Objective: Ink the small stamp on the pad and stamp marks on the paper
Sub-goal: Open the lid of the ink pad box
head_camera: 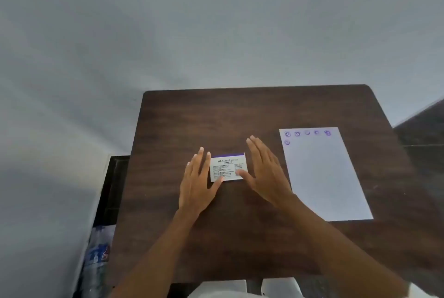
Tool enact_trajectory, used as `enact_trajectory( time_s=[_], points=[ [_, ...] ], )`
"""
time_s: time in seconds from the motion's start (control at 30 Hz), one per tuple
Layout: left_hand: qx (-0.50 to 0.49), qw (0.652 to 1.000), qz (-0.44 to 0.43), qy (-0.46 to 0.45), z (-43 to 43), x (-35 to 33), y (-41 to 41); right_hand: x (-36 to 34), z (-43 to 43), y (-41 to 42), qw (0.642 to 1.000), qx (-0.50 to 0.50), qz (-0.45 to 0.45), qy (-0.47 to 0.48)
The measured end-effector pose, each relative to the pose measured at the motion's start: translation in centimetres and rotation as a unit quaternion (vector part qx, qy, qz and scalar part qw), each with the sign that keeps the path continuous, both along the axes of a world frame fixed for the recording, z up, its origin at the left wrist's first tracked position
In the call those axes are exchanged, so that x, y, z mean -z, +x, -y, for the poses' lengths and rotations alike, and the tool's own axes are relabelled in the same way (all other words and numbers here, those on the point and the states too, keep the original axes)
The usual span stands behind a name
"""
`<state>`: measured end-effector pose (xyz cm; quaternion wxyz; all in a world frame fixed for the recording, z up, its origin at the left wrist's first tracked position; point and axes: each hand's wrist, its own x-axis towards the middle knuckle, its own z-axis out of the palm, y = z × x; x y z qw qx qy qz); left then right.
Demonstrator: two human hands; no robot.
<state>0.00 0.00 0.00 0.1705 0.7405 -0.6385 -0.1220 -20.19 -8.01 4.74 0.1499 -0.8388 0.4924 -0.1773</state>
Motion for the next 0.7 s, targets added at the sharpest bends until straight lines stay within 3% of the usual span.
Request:
enact_trajectory(
  time_s=[0.1, 0.23, 0.53, 0.7],
  points=[
    [0.015, 0.997, -0.056, 0.060, 0.3, 1.3, 0.4, 1.8, 1.0, 0.7, 0.988, -0.091, -0.079, 0.095],
    [0.009, 0.992, -0.093, 0.084, 1.0, 2.4, 0.5, 3.4, 2.7, 1.4, 0.968, -0.140, -0.162, 0.130],
    [0.027, 0.995, -0.090, 0.040, 1.7, 3.8, 2.1, 4.3, 4.4, 1.2, 0.958, -0.164, -0.163, 0.168],
    [0.008, 0.989, -0.139, 0.047, 1.7, 3.9, 2.3, 3.2, 5.9, 0.9, 0.942, -0.182, -0.170, 0.223]
  ],
)
